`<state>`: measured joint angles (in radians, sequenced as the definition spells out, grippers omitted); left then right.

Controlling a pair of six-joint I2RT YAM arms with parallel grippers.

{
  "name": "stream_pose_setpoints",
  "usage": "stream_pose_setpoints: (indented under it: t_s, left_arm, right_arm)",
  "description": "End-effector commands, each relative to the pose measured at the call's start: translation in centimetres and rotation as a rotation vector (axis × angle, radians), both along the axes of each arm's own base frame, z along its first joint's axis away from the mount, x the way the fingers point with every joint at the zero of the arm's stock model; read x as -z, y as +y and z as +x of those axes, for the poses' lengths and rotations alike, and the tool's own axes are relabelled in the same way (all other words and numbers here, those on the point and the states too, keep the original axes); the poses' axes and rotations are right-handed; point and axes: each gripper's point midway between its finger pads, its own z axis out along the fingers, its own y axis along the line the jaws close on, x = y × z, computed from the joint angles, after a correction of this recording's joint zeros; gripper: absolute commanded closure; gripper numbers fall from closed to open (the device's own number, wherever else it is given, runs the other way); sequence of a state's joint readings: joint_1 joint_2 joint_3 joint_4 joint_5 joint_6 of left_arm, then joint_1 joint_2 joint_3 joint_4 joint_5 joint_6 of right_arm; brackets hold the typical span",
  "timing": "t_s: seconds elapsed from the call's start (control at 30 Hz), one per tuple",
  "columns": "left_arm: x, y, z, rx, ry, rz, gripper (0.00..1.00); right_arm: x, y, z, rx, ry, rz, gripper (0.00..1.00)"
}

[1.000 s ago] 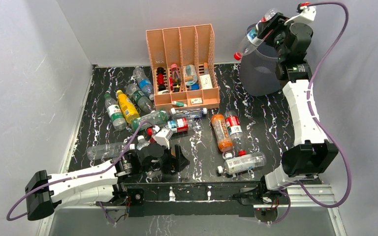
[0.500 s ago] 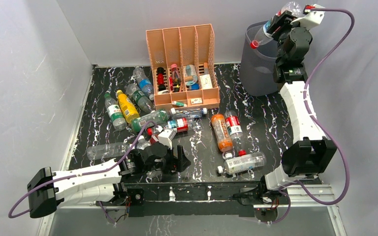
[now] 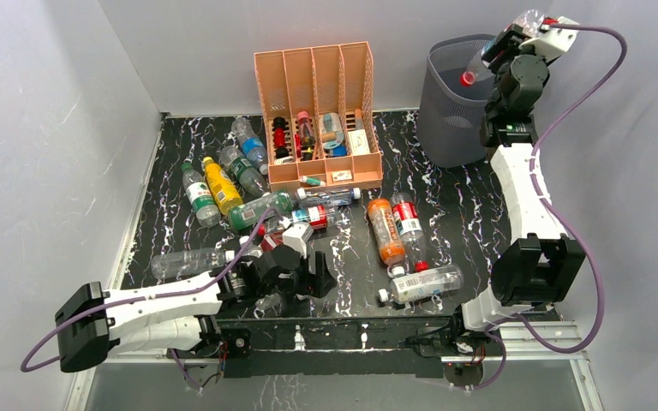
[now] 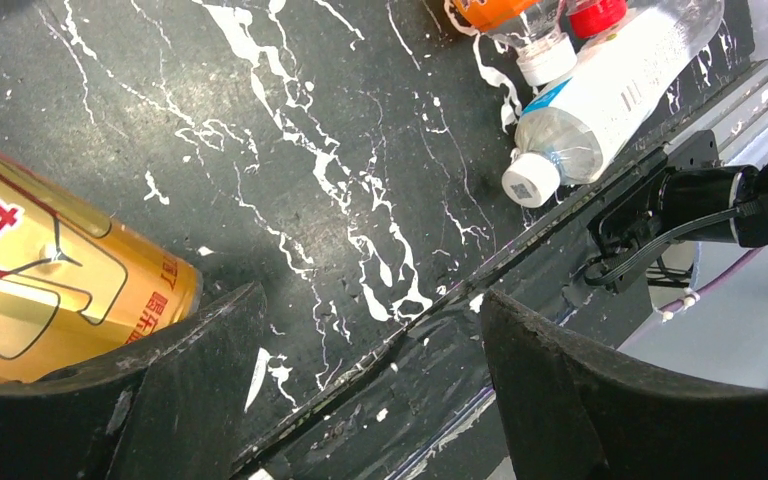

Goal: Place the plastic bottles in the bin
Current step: Place the plastic bottle in the trash bin.

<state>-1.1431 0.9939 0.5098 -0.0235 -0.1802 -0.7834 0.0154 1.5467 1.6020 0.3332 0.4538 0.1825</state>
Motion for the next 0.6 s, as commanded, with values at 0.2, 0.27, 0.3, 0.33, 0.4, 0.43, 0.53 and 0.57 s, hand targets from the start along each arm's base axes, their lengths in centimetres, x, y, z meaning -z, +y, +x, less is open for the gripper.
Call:
stream_pose_setpoints:
  t_s: [0.2, 0.27, 0.3, 0.33, 0.4, 0.43, 0.53, 0.57]
  left_arm:
    - [-2.4, -2.6, 1.0, 0.032, -0.043, -0.017, 0.21]
    - [-2.3, -2.9, 0.9, 0.046, -0.039, -0.022, 0.21]
    - [-2.3, -3.2, 0.8, 0.059, -0.039, -0.025, 0.21]
    - [-2.4, -3.5, 0.7, 0.076, -0.041, -0.033, 0.20]
    - [-2.5, -4.2, 0.5, 0.120, -0.052, -0.045, 0.18]
    - [-2.7, -4.5, 0.4, 0.141, -0.062, -0.054, 0.17]
    - [-3.1, -5.4, 0.3, 0.201, -0.098, -0.064, 0.12]
    - [-3.1, -5.7, 0.3, 0.219, -0.112, -0.065, 0.10]
  right_arm:
    - [6.1, -1.5, 2.1, 0.002, 0.146, 0.064, 0.03]
    - [6.5, -1.0, 2.2, -0.025, 0.171, 0.086, 0.02]
    - [6.5, -0.8, 2.2, -0.039, 0.183, 0.094, 0.02]
    - [6.1, -0.5, 2.0, -0.051, 0.185, 0.101, 0.02]
    - [6.0, 0.0, 1.6, -0.078, 0.205, 0.108, 0.02]
    - [5.9, 0.2, 1.3, -0.089, 0.220, 0.112, 0.02]
    - [6.1, 1.1, 0.1, -0.138, 0.264, 0.117, 0.02]
    - [6.2, 1.5, -0.3, -0.158, 0.282, 0.119, 0.02]
